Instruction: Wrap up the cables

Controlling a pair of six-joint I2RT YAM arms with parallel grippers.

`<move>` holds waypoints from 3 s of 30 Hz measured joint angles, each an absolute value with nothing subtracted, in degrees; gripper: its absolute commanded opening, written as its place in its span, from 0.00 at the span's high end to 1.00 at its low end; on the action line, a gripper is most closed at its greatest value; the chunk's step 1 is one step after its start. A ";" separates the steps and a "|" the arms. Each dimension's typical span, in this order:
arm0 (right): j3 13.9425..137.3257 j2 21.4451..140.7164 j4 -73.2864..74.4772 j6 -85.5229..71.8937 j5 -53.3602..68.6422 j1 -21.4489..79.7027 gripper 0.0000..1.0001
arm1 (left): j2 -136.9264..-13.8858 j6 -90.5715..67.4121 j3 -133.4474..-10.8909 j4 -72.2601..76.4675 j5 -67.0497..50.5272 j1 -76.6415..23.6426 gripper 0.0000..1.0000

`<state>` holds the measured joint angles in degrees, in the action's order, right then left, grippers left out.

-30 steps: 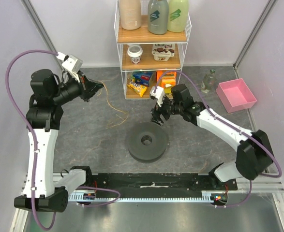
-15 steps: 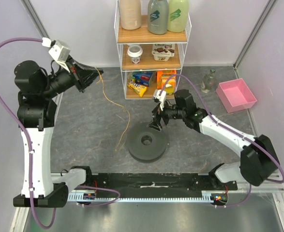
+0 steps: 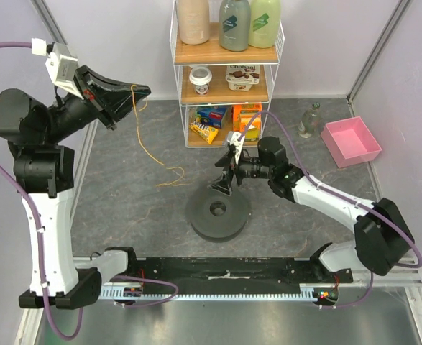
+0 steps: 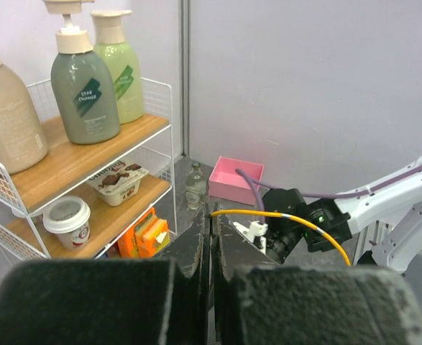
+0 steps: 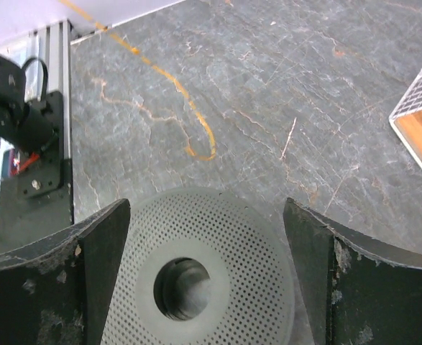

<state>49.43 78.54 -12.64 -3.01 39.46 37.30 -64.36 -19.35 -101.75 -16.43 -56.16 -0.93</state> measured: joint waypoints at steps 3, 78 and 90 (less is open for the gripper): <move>49.43 80.53 -16.62 -10.00 37.23 37.69 0.04 | -65.19 -21.54 -102.91 -14.22 -56.25 -0.93 0.98; 49.23 93.10 -42.78 -23.20 30.65 52.66 1.00 | -68.25 -37.39 -109.14 -1.58 -57.21 -0.91 0.98; 50.50 88.25 -24.67 -16.73 29.98 45.87 1.00 | -66.32 -23.81 -109.19 -14.37 -52.21 -0.75 0.98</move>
<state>50.50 88.25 -24.67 -16.73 29.98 45.87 -66.32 -23.81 -109.19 -14.37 -52.21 -0.75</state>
